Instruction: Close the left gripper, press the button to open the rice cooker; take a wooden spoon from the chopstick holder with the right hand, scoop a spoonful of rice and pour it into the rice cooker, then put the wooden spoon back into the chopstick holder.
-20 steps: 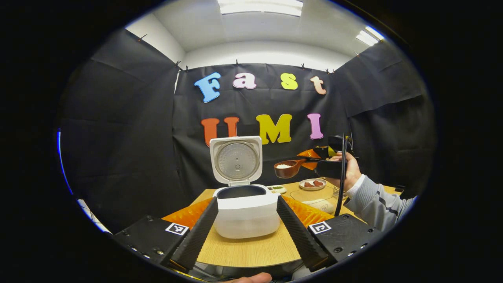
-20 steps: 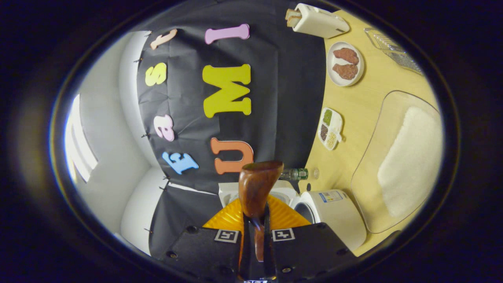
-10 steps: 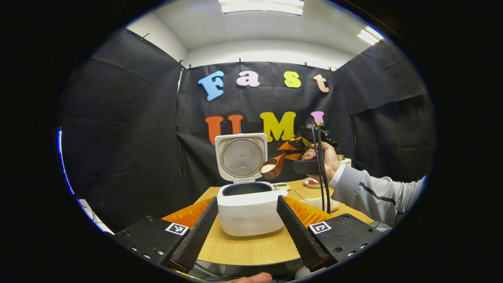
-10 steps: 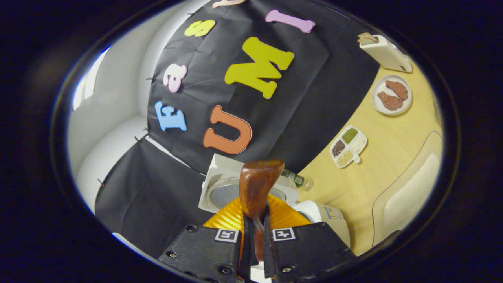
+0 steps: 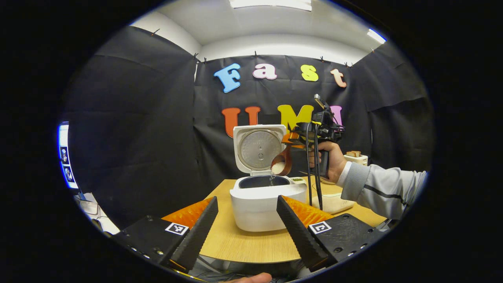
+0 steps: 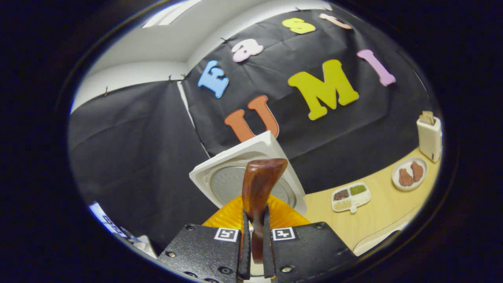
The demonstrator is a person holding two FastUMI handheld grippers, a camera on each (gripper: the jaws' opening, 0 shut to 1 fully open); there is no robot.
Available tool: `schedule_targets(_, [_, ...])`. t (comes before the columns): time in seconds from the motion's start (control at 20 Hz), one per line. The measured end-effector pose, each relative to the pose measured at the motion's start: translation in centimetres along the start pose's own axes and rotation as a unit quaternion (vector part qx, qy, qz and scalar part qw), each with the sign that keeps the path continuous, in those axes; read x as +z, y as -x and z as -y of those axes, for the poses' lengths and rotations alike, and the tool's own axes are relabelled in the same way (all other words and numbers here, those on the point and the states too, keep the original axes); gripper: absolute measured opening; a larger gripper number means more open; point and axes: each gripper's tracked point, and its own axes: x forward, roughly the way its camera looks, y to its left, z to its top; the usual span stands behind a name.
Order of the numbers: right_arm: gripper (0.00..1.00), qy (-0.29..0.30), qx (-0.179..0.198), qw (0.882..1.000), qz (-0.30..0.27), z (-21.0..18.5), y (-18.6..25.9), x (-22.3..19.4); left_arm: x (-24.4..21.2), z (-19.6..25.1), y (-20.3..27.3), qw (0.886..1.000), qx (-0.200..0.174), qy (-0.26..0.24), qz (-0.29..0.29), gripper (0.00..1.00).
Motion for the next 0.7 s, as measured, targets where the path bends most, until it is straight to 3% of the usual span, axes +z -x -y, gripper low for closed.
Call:
schedule_targets(0.25, [0.18, 0.163, -0.001, 0.986, 0.025, -3.2, 0.7, -0.8, 1.0, 1.1, 0.9, 1.0, -0.013, 0.0, 0.008, 0.95])
schedule_targets(0.45, [0.18, 0.282, -0.004, 0.959, 0.035, -5.1, 0.8, -1.7, 1.4, 1.7, 1.5, 1.0, -0.02, 0.007, 0.009, 0.96])
schedule_targets(0.55, [0.18, 0.314, -0.006, 0.949, 0.035, -5.5, 1.1, -2.6, 1.2, 1.9, 1.7, 1.0, -0.023, 0.006, 0.006, 0.95])
schedule_targets(0.7, [0.18, 0.306, -0.003, 0.951, 0.038, -5.1, 2.0, -2.4, 1.4, 1.7, 1.9, 1.0, -0.013, -0.002, 0.004, 0.95])
